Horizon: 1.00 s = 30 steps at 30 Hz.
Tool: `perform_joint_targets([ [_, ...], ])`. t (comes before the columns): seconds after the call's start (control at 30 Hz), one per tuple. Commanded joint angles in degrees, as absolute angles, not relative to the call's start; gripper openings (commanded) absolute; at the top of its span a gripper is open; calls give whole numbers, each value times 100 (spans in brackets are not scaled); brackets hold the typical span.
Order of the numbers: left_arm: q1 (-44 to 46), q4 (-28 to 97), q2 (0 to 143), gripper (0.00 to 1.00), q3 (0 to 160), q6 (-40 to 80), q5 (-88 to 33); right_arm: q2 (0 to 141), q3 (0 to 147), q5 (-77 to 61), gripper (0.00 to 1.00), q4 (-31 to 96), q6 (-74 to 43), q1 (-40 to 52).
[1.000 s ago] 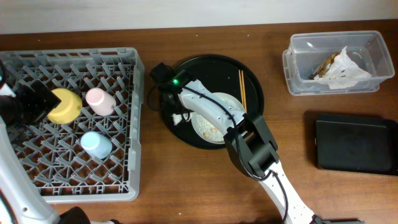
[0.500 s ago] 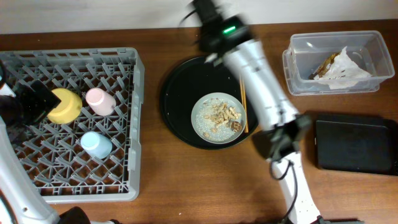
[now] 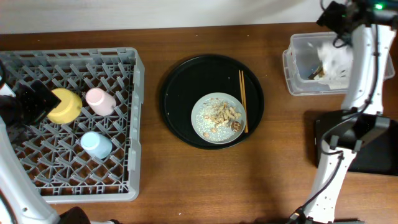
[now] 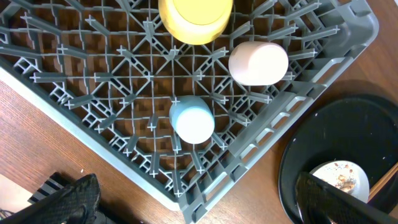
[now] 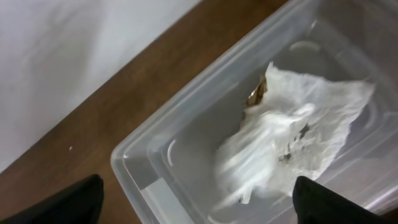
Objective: Sort waste into correct bins and load items into the dishwasher rack
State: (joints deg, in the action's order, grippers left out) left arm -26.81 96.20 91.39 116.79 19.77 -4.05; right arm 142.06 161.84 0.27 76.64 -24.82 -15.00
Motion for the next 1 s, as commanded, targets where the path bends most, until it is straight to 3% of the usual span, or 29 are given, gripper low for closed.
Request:
perform_joint_targets([
  [0.0, -2689, 9614, 9137, 100, 11677, 2032, -362, 14326, 16018, -1125, 98, 7697, -2123, -1553],
  [0.23, -2689, 9612, 9137, 100, 11677, 2032, -362, 14315, 16018, -2403, 99, 8646, -1538, -1192],
  [0.33, -2689, 9612, 9137, 100, 11677, 2032, -362, 14315, 16018, -2259, 98, 9035, -1107, -744],
  [0.47, -2689, 9614, 9137, 100, 11677, 2032, -362, 14322, 15915, -1013, 91, 9417, -1125, -3],
  [0.53, -2689, 9614, 9137, 100, 11677, 2032, -362, 14322, 15707, -609, 81, 9498, -1144, 405],
  [0.67, -2689, 9612, 9137, 100, 11677, 2032, -362, 14322, 15207, 274, 38, 9623, -1406, 993],
  [0.77, -2689, 9612, 9137, 100, 11677, 2032, -362, 14322, 14602, 1225, 16, 9734, -1916, 1260],
  [0.87, -2689, 9614, 9137, 100, 11677, 2032, -362, 14322, 13795, 1192, 4, 9690, -2047, 1361],
  [0.97, -2689, 9612, 9137, 100, 11677, 2032, -362, 14322, 13257, 963, 4, 9605, -2043, 1354],
])
